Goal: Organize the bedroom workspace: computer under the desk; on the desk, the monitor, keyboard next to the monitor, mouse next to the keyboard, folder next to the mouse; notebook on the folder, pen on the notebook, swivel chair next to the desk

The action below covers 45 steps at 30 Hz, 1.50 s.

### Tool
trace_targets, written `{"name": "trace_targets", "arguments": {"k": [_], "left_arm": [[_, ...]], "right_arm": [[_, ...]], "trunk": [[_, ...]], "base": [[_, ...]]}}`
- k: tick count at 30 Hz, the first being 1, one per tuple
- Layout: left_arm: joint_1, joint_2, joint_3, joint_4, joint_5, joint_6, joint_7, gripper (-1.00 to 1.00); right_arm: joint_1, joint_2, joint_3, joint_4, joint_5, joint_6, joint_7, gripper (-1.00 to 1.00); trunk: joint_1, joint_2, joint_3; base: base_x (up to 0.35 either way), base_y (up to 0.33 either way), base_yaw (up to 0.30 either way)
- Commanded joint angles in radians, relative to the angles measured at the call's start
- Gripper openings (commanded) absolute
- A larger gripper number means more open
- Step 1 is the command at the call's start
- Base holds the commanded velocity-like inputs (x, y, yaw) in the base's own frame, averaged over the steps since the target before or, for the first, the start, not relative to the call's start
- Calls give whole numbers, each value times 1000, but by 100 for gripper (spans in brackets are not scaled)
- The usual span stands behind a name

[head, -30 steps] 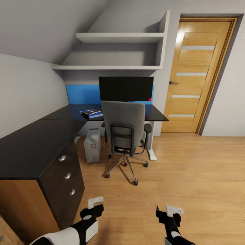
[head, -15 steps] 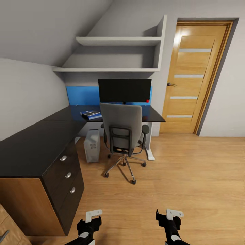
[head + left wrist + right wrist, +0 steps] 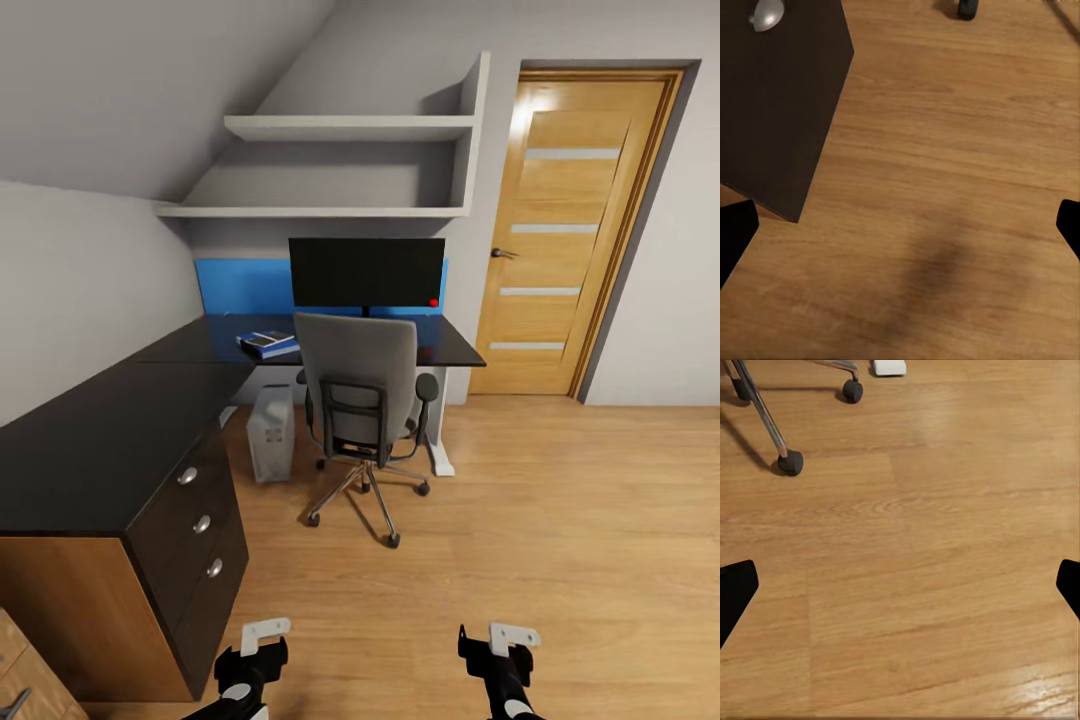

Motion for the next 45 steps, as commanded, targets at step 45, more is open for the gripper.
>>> {"name": "trace_targets", "arguments": {"k": [45], "left_arm": [[230,111,-8,0,8,79,-102,100]], "right_arm": [[232,-3,-7,6,4,1,-2,100]], "trunk": [[-173,315,140]], "base": [[0,0,0]]}}
